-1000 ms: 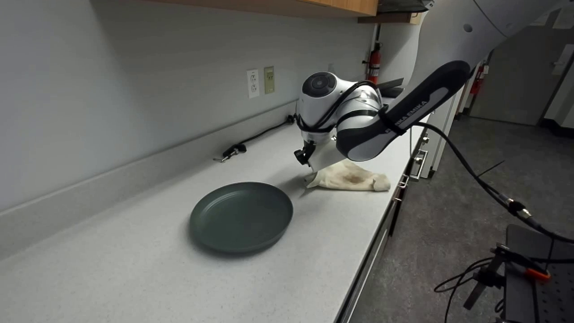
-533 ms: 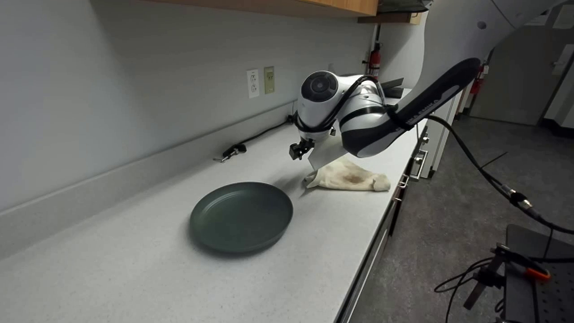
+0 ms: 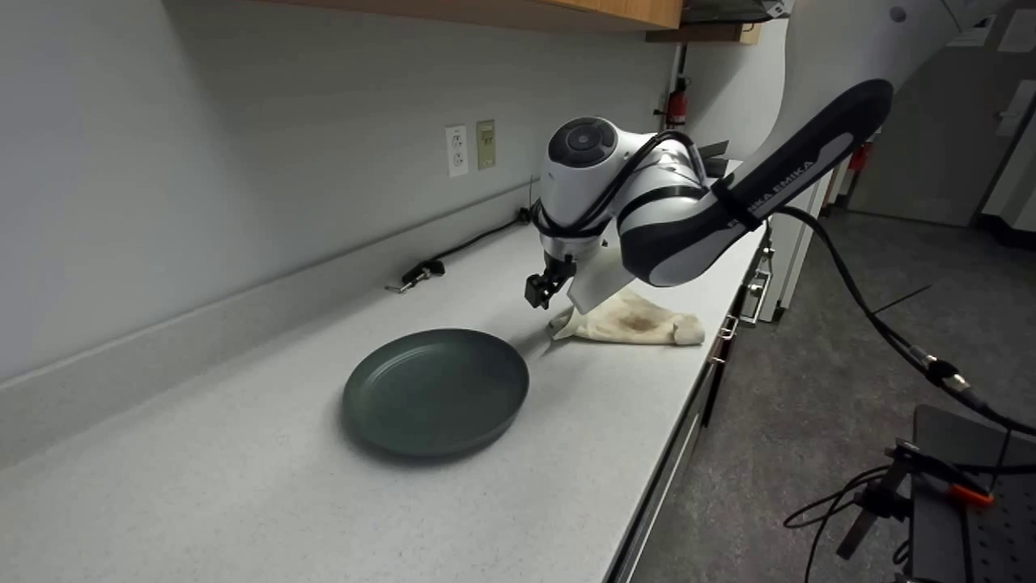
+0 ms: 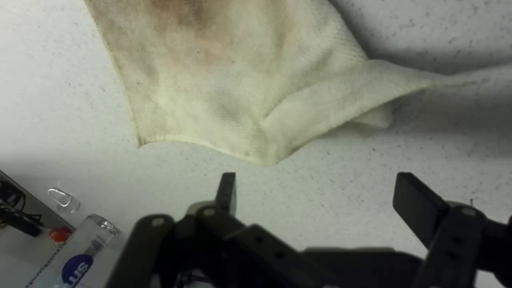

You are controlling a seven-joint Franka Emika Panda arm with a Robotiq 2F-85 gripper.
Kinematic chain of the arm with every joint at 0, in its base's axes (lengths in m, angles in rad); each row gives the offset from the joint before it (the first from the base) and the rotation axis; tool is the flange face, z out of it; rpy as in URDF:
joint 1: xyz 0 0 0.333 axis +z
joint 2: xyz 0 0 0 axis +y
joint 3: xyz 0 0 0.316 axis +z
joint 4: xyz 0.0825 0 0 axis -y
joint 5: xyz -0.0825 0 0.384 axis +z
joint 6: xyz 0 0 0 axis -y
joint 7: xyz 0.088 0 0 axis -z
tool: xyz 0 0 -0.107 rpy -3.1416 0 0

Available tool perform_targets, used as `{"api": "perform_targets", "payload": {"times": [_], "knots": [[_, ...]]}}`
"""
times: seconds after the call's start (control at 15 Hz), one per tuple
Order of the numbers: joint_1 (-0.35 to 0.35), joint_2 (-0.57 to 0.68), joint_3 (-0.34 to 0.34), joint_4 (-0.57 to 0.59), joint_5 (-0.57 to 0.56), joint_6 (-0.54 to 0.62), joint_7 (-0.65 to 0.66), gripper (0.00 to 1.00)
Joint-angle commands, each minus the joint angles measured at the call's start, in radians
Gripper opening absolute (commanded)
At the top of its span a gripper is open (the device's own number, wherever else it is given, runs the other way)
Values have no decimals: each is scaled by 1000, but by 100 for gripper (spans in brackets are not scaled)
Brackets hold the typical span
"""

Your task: Fold the towel into a triangle twice

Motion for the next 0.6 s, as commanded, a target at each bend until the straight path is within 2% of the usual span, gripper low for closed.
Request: {"api": "perform_targets", "payload": {"times": [0.0, 0.53], "knots": [[-21, -106, 38, -131, 35, -31, -72, 100], [-45, -233, 28, -327, -44, -4, -215, 100]]}}
